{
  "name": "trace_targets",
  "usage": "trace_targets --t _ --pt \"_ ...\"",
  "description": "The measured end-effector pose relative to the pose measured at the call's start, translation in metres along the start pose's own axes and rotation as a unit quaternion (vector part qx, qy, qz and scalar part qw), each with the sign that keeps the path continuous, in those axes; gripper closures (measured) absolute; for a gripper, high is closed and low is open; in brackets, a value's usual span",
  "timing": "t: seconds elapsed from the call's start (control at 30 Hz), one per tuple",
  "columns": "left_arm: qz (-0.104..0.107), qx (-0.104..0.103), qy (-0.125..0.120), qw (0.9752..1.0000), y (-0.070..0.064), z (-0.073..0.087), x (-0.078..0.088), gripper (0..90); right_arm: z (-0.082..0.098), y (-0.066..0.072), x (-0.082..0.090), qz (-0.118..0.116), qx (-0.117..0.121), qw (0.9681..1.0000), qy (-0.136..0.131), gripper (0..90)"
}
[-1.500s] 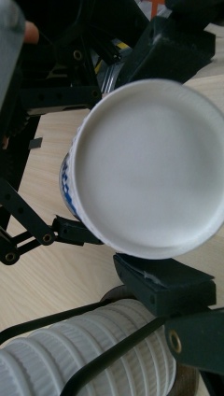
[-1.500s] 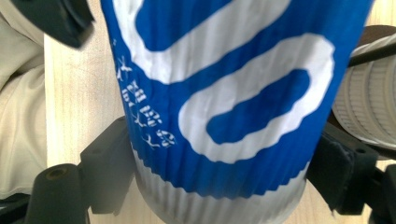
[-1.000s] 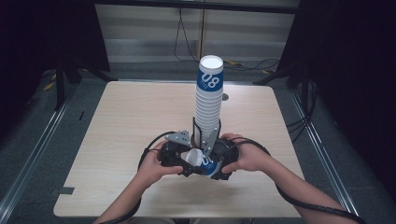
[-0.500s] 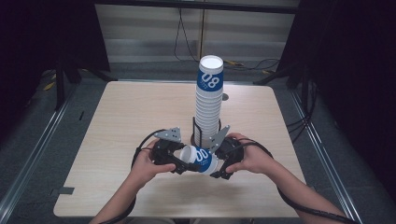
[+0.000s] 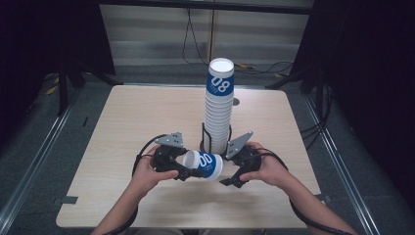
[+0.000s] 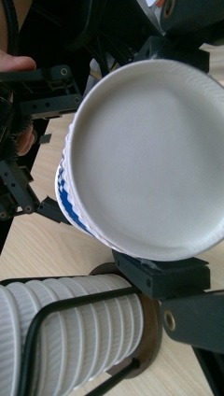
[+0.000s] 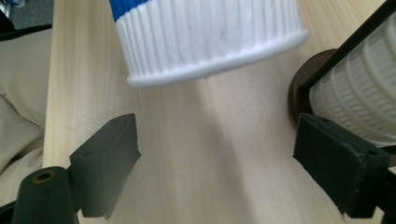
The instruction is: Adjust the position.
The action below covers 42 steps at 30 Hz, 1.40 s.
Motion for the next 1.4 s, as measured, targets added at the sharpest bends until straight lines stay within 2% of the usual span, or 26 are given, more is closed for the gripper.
trace_targets --t 0.07,0.23,0.37,0.63,0.9,1.07,1.2,1.4 --pt "-0.001 0.000 0.000 1.0000 0.000 0.002 0.001 26.2 0.003 -0.001 -0.002 0.006 -0.004 1.0000 0.002 13.5" --pt "-0.008 0.004 -0.005 1.0000 0.003 0.005 0.006 26.1 0.003 -0.001 -0.002 0.003 -0.020 0.9996 -0.017 13.5" --pt "-0.012 0.005 -0.007 0.9999 0.005 0.007 0.008 26.0 -0.001 -0.001 0.000 0.003 -0.023 0.9991 -0.036 13.5" --pt "-0.019 0.011 -0.013 0.9997 0.008 0.010 0.010 26.0 -0.007 -0.001 0.001 0.005 -0.041 0.9969 -0.067 13.4" --pt "-0.022 0.016 -0.013 0.9995 0.009 0.012 0.011 26.0 -0.006 0.001 -0.003 0.002 -0.060 0.9947 -0.083 13.4" --pt "-0.022 0.018 -0.016 0.9995 0.010 0.013 0.010 25.9 -0.009 0.000 -0.002 0.002 -0.066 0.9929 -0.099 13.4" --pt "-0.020 0.020 -0.021 0.9994 0.009 0.012 0.010 25.9 -0.011 0.000 -0.001 -0.002 -0.078 0.9899 -0.118 13.4" --pt "-0.018 0.021 -0.024 0.9993 0.008 0.011 0.009 25.9 -0.015 0.002 -0.002 -0.009 -0.083 0.9865 -0.141 13.3"
Point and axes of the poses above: each handheld gripper's, and its own axes: x roughly backward along the jaws, z roughly out of its underside, y roughly to its left, the point moved 9 cm from there along -x, roughly forward along the jaws, and after that the axes turned 8 degrees about y, right-handed, at the moved point
